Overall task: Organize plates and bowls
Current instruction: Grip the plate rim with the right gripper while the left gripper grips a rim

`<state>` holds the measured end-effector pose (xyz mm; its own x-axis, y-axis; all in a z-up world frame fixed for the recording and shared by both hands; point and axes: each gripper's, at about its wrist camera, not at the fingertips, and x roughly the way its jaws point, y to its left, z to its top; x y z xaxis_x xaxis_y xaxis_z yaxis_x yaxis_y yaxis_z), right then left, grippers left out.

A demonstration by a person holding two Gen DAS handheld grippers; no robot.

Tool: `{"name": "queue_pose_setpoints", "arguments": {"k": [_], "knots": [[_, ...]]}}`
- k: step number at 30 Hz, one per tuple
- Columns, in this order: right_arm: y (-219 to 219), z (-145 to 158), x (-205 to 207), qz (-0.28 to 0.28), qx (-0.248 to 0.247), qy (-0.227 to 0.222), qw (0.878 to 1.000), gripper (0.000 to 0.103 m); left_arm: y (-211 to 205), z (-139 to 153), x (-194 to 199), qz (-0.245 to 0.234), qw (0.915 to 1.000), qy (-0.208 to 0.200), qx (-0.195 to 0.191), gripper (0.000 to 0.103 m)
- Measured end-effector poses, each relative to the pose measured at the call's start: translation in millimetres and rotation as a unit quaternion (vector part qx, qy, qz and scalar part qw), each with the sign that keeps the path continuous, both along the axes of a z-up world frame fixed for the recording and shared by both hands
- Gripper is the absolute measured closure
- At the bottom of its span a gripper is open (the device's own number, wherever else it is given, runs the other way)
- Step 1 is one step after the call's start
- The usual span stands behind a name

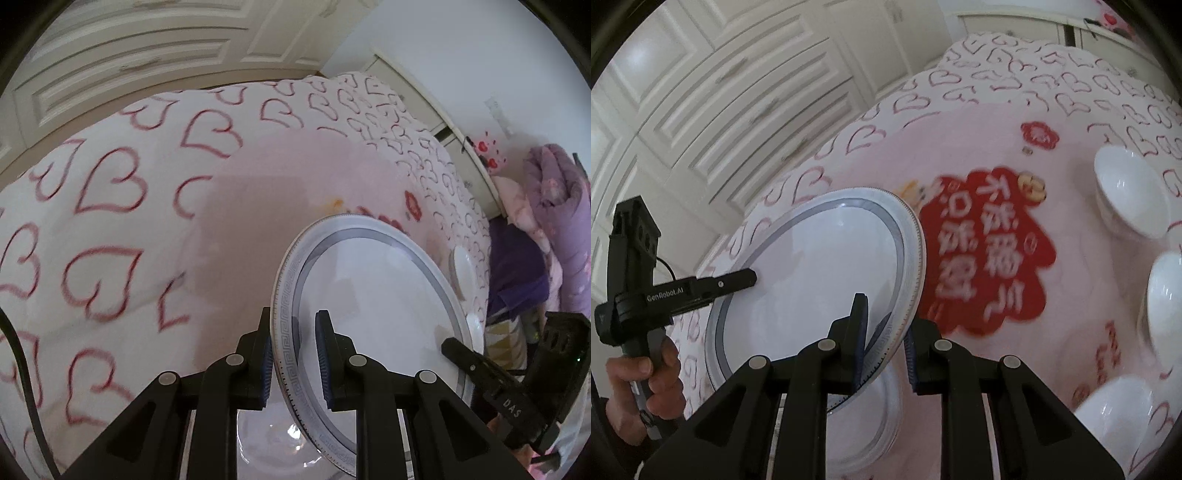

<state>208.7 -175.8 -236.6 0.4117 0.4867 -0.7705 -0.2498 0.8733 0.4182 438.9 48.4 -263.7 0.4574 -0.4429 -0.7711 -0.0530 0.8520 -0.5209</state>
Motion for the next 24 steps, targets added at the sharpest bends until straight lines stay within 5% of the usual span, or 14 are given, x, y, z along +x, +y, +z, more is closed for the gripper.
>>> {"name": "queue_pose_setpoints", "arguments": {"k": [12, 24], "knots": [[21.0, -33.4, -64.7, 0.024, 0.0, 0.033, 0.999, 0.084, 21.2, -8.7, -97.1, 0.023, 0.9992, 0.028, 0.018, 0.087], [23.8, -54.6, -69.1, 0.022, -0.015, 0.049, 0.998, 0.084, 8.1, -15.6, -107.3, 0.021, 0.9978, 0.043, 0.046, 0.087]]}}
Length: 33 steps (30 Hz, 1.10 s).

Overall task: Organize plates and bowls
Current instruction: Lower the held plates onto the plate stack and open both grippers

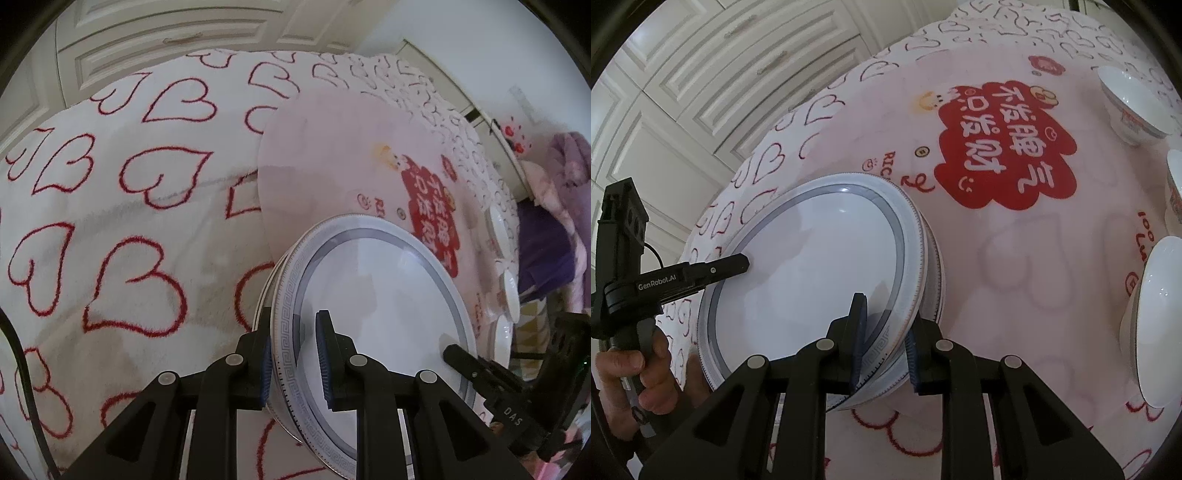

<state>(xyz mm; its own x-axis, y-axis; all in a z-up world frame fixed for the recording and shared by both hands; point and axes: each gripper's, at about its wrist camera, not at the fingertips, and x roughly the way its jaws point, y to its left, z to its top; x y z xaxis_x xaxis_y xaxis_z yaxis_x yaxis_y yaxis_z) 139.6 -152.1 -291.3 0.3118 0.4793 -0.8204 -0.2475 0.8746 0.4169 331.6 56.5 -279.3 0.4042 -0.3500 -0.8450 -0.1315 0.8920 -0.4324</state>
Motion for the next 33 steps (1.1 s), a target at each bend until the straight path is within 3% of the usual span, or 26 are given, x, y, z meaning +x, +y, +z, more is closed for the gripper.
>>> {"name": "queue_pose_setpoints", "arguments": {"k": [7, 14, 17, 25, 28, 31, 32, 33], "knots": [[4.7, -5.8, 1.7, 0.003, -0.014, 0.009, 1.0, 0.082, -7.5, -5.9, 10.3, -0.005, 0.9998, 0.008, 0.017, 0.087], [10.0, -11.1, 3.7, 0.015, -0.021, 0.041, 0.999, 0.079, -20.8, -7.1, 13.0, -0.023, 0.997, 0.014, 0.072, 0.081], [13.4, -10.4, 2.1, 0.015, -0.026, 0.044, 0.999, 0.079, -18.7, -17.4, 14.4, -0.023, 0.9965, 0.041, 0.069, 0.081], [9.5, -8.4, 6.1, -0.006, -0.027, 0.058, 0.998, 0.076, -25.5, -16.7, 15.7, -0.035, 0.9954, 0.033, 0.082, 0.077], [7.8, -6.8, 5.8, -0.011, -0.019, 0.061, 0.998, 0.067, -24.0, -17.5, 17.3, -0.035, 0.9954, 0.036, 0.081, 0.077], [8.7, -2.9, 5.2, -0.015, -0.025, 0.055, 0.998, 0.05, -23.7, -17.6, 18.7, -0.036, 0.9951, 0.036, 0.084, 0.076], [8.8, -1.4, 5.6, -0.019, -0.033, 0.054, 0.998, 0.039, -23.8, -18.2, 18.8, -0.036, 0.995, 0.037, 0.085, 0.076], [8.3, -0.3, 5.9, -0.021, -0.031, 0.053, 0.998, 0.038, -23.4, -18.7, 19.6, -0.036, 0.9949, 0.038, 0.086, 0.076]]}}
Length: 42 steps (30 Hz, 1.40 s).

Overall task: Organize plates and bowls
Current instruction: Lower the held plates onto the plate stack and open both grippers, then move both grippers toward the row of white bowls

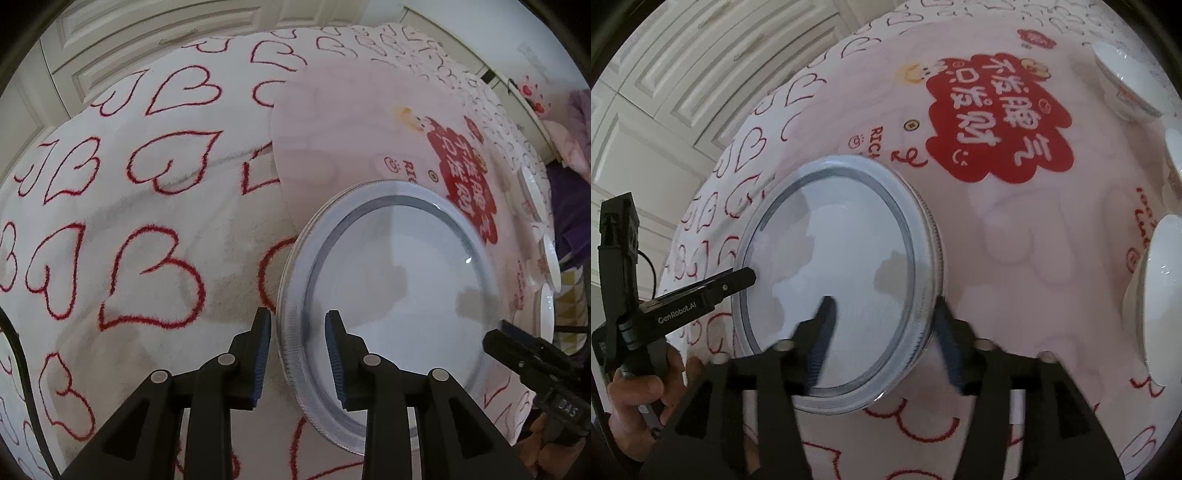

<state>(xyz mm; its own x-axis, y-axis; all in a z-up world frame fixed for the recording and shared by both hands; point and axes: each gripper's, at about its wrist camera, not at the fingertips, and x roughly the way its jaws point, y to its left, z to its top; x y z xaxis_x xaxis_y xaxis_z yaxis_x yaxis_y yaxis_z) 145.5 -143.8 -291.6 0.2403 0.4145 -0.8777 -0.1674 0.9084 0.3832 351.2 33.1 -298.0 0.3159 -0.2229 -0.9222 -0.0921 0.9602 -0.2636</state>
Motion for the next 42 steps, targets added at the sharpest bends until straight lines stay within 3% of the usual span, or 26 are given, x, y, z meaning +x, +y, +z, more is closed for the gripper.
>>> {"name": "queue_pose_setpoints", "arguments": {"k": [2, 5, 9, 10, 13, 20, 35, 42], "knots": [[-1.2, 2.6, 0.9, -0.006, 0.008, -0.001, 1.0, 0.037, 1.2, 0.1, 0.2, 0.001, 1.0, 0.001, 0.001, 0.076], [-1.3, 5.5, 0.7, -0.008, -0.003, -0.009, 1.0, 0.026, 2.7, 1.2, 0.4, 0.003, 1.0, -0.001, 0.008, 0.071], [-11.2, 6.2, -2.1, -0.028, 0.005, -0.022, 0.999, 0.0, 4.7, 10.0, -2.7, 0.015, 0.9991, -0.019, 0.036, 0.031], [-14.4, 6.2, -2.8, -0.035, 0.008, -0.024, 0.999, 0.0, 4.4, 13.8, -4.2, 0.018, 0.9985, -0.025, 0.045, 0.021], [-24.2, 8.4, -4.6, -0.053, 0.016, -0.032, 0.998, 0.0, 3.8, 25.7, -8.4, 0.026, 0.9959, -0.05, 0.07, 0.006], [-48.6, 25.0, -6.8, -0.081, 0.038, -0.053, 0.995, 0.0, -10.0, 50.1, -23.3, 0.007, 0.9923, -0.085, 0.09, 0.003], [-123.8, 105.3, -25.4, -0.129, 0.109, -0.133, 0.977, 0.0, -37.0, 139.4, -61.4, -0.057, 0.9844, -0.166, 0.013, 0.001], [-171.2, 126.7, -41.4, -0.156, 0.131, -0.15, 0.967, 0.0, -63.1, 159.5, -71.8, -0.108, 0.9762, -0.186, -0.025, 0.001]]}}
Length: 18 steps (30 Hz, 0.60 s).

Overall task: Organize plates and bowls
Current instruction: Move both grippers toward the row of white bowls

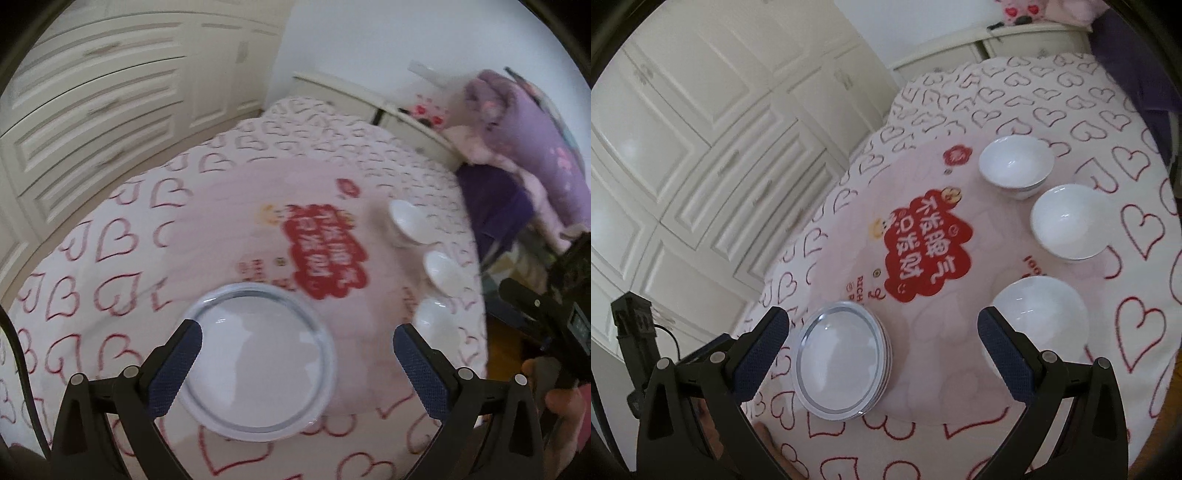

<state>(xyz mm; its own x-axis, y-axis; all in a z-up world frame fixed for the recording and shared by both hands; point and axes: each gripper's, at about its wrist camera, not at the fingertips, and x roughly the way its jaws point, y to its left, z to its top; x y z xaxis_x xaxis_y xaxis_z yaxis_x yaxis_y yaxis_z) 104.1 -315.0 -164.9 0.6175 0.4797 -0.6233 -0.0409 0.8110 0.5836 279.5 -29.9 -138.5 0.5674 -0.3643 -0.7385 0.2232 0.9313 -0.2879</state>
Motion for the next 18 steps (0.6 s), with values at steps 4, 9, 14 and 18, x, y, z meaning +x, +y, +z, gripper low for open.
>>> {"name": "queue_pose_setpoints", "arguments": {"k": [4, 9, 14, 18], "knots": [[-29.5, -3.2, -9.7, -0.02, -0.019, 0.02, 0.999, 0.0, -20.3, -2.3, 2.1, -0.028, 0.9995, 0.006, -0.01, 0.001], [-74.2, -32.4, -16.5, -0.056, -0.043, 0.089, 0.994, 0.0, -56.7, -21.2, 18.2, -0.065, 0.9967, 0.042, -0.025, 0.001], [-108.9, -78.7, -12.1, -0.071, -0.051, 0.167, 0.982, 0.0, -100.6, -54.8, 48.9, -0.093, 0.9894, 0.104, -0.042, 0.001], [-118.6, -100.7, -5.5, -0.064, -0.045, 0.19, 0.979, 0.0, -133.0, -81.0, 73.6, -0.101, 0.9834, 0.145, -0.042, 0.004]]}}
